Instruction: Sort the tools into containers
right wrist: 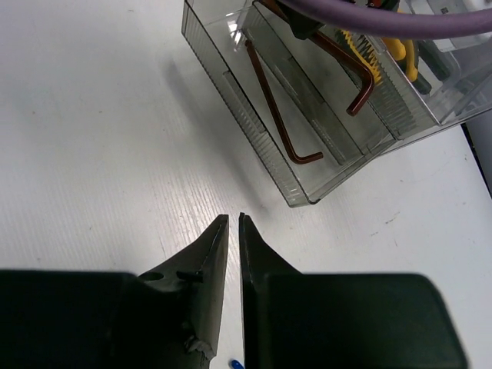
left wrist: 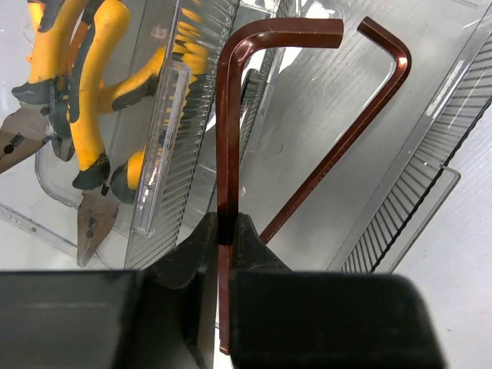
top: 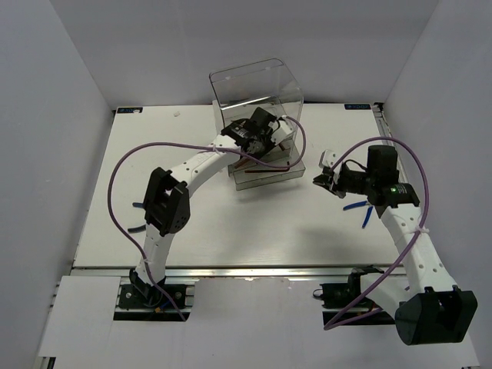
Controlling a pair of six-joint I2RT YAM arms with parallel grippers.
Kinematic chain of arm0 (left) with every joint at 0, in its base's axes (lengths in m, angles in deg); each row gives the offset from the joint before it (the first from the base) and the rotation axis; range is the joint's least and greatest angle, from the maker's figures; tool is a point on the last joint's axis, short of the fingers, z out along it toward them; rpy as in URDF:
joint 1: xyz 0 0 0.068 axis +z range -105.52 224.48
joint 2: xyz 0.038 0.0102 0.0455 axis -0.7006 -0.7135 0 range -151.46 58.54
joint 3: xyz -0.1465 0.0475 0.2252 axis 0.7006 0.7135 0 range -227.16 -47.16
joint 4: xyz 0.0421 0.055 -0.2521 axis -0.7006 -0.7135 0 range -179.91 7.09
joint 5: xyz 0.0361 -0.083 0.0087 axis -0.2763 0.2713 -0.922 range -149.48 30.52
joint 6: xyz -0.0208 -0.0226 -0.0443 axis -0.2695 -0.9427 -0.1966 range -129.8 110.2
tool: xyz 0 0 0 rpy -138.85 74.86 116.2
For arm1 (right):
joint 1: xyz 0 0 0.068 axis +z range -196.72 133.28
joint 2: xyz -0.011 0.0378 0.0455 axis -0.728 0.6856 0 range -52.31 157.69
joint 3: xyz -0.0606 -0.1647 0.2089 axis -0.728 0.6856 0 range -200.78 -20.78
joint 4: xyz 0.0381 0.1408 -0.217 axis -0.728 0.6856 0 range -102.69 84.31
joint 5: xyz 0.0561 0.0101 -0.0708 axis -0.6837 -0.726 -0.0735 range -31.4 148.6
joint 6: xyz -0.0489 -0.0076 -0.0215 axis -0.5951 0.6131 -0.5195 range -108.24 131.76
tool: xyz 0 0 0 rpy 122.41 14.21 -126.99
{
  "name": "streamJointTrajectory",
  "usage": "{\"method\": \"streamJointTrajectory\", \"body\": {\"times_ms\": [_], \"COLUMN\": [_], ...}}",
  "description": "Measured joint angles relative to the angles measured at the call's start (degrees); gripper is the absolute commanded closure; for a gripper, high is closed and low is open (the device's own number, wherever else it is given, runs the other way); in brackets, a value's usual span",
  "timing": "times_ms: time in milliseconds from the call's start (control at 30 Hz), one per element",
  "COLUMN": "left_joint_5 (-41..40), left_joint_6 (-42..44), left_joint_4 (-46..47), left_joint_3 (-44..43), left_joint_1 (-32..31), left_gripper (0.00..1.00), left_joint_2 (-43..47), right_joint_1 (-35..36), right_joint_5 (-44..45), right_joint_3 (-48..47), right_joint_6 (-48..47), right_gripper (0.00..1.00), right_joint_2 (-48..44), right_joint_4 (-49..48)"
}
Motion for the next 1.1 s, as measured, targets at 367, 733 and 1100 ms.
{"method": "streamJointTrajectory", "body": {"times_ms": [367, 733, 1100], "left_joint_5": [2.9, 3.0, 3.0], "left_joint_6": [-1.8, -3.0, -11.3], "left_joint_4": [1.5, 2.6, 5.0], "left_joint_3": [1.1, 3.3, 7.3], "left_joint_1": [-0.2, -0.2, -0.2], "left_gripper": [0.7, 0.6, 0.86], "left_joint_2": [0.0, 0.0, 8.0], "right_joint_1": [0.0, 0.4, 10.1], "right_joint_5": [-2.9, -4.1, -1.7], "right_joint_3": [0.0, -0.1, -1.8], "right_joint_6": [-4.9, -17.3, -38.2], "right_gripper": [0.73, 0.68, 0.83], "right_joint_2": [2.3, 6.6, 11.2], "right_joint_4": [-0.3, 5.1, 13.9]}}
